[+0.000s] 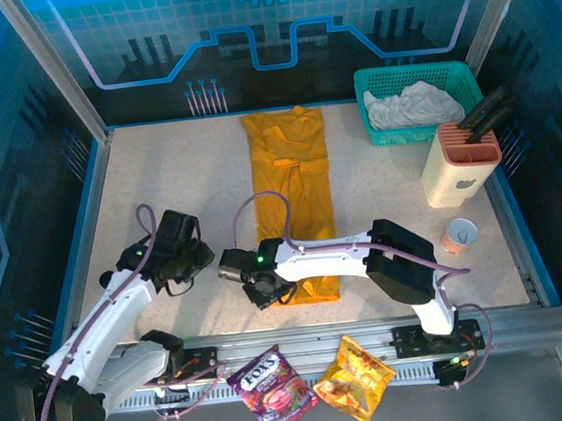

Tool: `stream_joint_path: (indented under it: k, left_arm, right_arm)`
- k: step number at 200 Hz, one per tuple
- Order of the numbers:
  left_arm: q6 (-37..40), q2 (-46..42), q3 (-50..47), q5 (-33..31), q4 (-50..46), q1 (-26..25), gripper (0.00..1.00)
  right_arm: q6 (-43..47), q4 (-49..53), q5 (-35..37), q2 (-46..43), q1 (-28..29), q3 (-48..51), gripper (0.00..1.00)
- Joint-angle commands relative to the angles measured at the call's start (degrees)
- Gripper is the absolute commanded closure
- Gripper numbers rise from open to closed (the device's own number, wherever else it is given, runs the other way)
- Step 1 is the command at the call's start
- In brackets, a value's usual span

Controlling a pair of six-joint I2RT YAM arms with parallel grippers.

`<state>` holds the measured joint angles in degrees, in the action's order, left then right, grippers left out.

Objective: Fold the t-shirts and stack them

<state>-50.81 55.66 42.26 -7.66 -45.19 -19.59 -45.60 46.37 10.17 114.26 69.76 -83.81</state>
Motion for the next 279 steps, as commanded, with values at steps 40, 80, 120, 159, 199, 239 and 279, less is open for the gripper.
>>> stream_joint_path:
  k: [40, 80, 120, 159, 199, 239, 279]
  left_arm:
    - [1.0, 0.9, -0.8, 1.7, 0.5, 0.6, 0.67]
    - [0.9, 1.2, -1.1, 1.9, 0.8, 0.6, 0.67]
    - [0.8, 1.2, -1.6, 2.0, 1.0, 0.6, 0.67]
    - [0.6, 1.6, -2.1, 2.4, 1.6, 0.6, 0.67]
    - [0.7, 1.7, -2.3, 2.4, 1.9, 0.6, 0.67]
    - [0.5, 1.9, -2.6, 3.0, 2.3, 0.6, 0.67]
    - [0.9, 2.7, -3.0, 4.4, 2.5, 0.6, 0.68]
  right_arm:
    - [-2.0, 3.7, 3.0, -0.1, 0.8, -0.2, 0.69]
    - [-1.6, 1.6, 0.8, 1.5, 0.8, -0.2, 0.71]
    - [-1.2, 1.8, 0.2, 2.9, 0.7, -1.2, 0.72]
    - [-1.3, 1.7, -0.6, 3.9, 0.7, -1.2, 0.72]
    - [-1.2, 1.5, -0.6, 3.8, 0.6, -1.1, 0.86]
    - [-1.7, 2.1, 0.3, 2.1, 0.4, -0.8, 0.95]
    - [-2.7, 3.4, 2.4, -1.8, 0.3, 0.3, 0.97]
